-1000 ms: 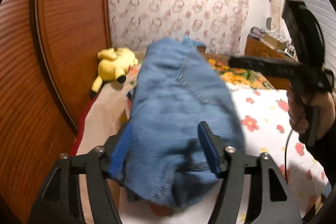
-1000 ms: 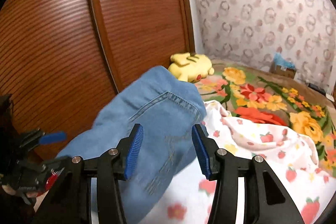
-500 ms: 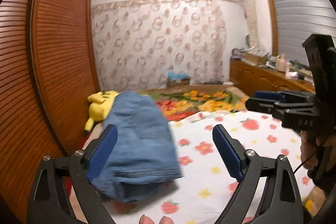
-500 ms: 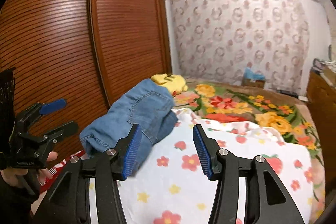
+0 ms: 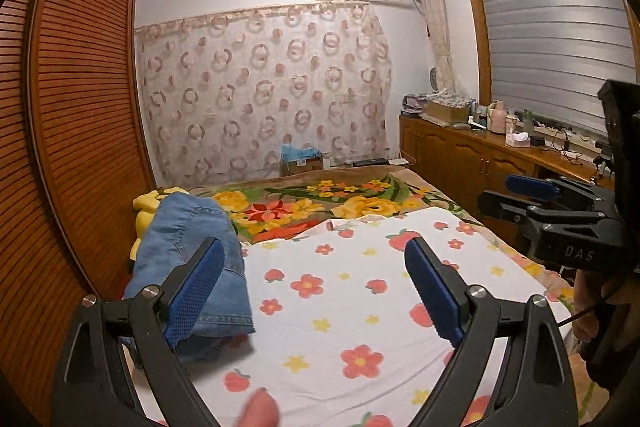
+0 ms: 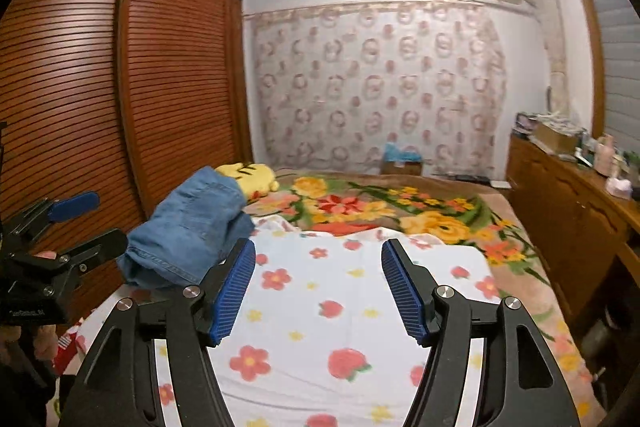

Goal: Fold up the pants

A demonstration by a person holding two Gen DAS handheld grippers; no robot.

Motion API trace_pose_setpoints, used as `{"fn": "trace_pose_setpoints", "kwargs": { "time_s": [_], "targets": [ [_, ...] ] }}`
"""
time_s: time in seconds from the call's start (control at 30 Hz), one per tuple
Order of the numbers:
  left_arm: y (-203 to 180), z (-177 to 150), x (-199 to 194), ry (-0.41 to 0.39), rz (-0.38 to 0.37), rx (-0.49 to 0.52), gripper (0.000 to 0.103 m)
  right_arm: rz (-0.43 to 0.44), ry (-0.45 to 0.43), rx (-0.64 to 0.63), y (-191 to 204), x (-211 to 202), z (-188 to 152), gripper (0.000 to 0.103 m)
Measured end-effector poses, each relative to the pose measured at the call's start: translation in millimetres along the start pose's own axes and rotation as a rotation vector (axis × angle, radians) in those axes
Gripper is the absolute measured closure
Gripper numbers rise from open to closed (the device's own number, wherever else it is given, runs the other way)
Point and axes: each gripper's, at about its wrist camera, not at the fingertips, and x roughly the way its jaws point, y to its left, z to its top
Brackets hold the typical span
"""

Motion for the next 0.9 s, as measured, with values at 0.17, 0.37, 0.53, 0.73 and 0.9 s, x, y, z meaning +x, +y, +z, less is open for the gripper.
{"fn": "trace_pose_setpoints", "kwargs": {
  "time_s": [0.17, 0.37, 0.53, 0.73, 0.9],
  "targets": [
    [-16.1, -1.5, -4.1, 0.008, -0.022, -0.016, 0.011, -0.030, 0.000, 0.000, 13.2, -12.0, -4.9, 0.035],
    [-21.7, -7.5, 0.2, 0.036, -0.048, -0.032, 0.011, -0.063, 0.001, 0.020, 26.8, -2.7, -5.3, 0.035],
    [-23.4, -10.9, 3.4, 0.050, -0.036, -0.033, 0.011, -0.076, 0.005, 0.028, 27.6, -0.5, -5.1, 0.035],
    [-18.5, -11.0, 4.1, 0.055, -0.022, -0.053, 0.011, -0.079, 0.012, 0.027, 30.0, 4.5, -4.1, 0.035],
    [-15.0, -12.2, 3.9, 0.059, -0.015, -0.063, 0.011, -0.078, 0.015, 0.031, 27.2, 4.5, -3.0, 0.035]
  ]
}}
